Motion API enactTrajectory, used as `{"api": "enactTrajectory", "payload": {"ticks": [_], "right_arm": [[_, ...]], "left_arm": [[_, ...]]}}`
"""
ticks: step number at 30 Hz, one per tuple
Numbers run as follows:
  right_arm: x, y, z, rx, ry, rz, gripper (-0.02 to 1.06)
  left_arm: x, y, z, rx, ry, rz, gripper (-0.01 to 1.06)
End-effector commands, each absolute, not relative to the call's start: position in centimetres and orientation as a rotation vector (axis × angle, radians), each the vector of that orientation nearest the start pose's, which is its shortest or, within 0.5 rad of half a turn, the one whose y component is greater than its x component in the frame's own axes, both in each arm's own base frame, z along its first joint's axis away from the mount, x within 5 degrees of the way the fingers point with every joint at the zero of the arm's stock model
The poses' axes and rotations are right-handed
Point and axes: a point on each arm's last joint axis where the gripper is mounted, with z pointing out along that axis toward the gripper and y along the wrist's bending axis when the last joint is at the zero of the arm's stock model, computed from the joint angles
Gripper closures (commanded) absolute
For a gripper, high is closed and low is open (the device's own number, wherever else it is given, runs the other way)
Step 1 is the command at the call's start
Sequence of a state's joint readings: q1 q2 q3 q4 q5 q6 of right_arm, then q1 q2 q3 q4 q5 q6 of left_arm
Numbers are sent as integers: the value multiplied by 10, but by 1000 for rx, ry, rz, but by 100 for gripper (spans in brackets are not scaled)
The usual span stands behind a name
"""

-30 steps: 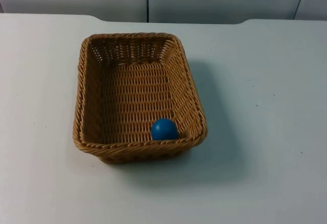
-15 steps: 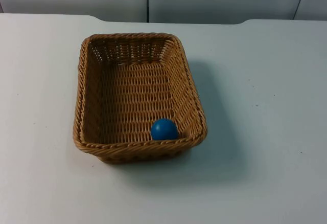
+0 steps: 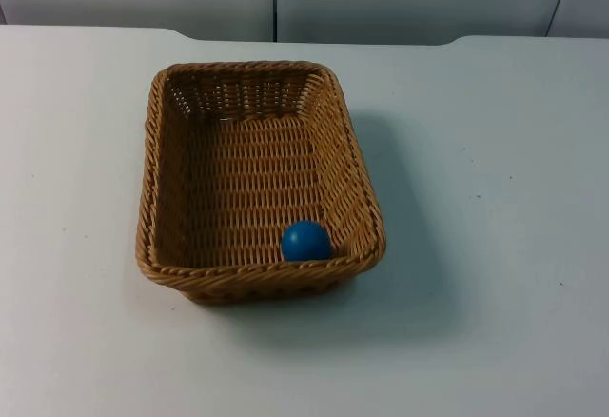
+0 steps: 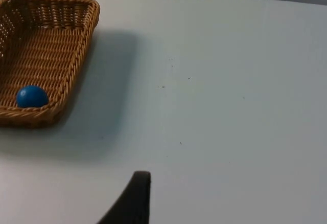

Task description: Pick up the basket with the left hand and place the ball into the basket with the right hand.

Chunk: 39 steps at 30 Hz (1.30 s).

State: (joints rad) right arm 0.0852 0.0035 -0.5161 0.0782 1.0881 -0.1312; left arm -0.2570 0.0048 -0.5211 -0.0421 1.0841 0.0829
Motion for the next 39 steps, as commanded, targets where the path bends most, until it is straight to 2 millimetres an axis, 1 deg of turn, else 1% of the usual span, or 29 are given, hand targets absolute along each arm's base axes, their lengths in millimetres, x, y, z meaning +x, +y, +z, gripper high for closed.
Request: {"api": "enactTrajectory", "payload": {"ticks": [1, 7, 10, 11, 13, 18, 27, 30, 35, 39], "right_arm": [[-8, 6, 278, -229, 2045, 67, 0], [-8, 6, 278, -229, 2045, 67, 0], [-8, 6, 279, -222, 2041, 79, 0], [-8, 7, 279, -187, 2043, 115, 0], [-8, 8, 279, -175, 2042, 131, 0], [-8, 8, 279, -175, 2040, 131, 0], [-8, 8, 280, -151, 2038, 160, 0], [-8, 10, 280, -158, 2037, 178, 0], [-8, 10, 279, -242, 2035, 136, 0], [-8, 10, 279, -242, 2035, 136, 0]], "left_arm": [[-8, -2, 280, 368, 2018, -171, 0], [-8, -2, 280, 368, 2018, -171, 0], [-8, -2, 280, 368, 2018, -171, 0], [-8, -2, 280, 368, 2018, -171, 0], [-8, -2, 280, 368, 2018, -171, 0], [-8, -2, 280, 368, 2018, -171, 0], [-9, -5, 280, 363, 2020, -211, 0], [-8, -3, 280, 329, 2026, -208, 0], [-8, -3, 280, 329, 2026, -209, 0], [-9, -6, 280, 383, 2015, -219, 0]]}}
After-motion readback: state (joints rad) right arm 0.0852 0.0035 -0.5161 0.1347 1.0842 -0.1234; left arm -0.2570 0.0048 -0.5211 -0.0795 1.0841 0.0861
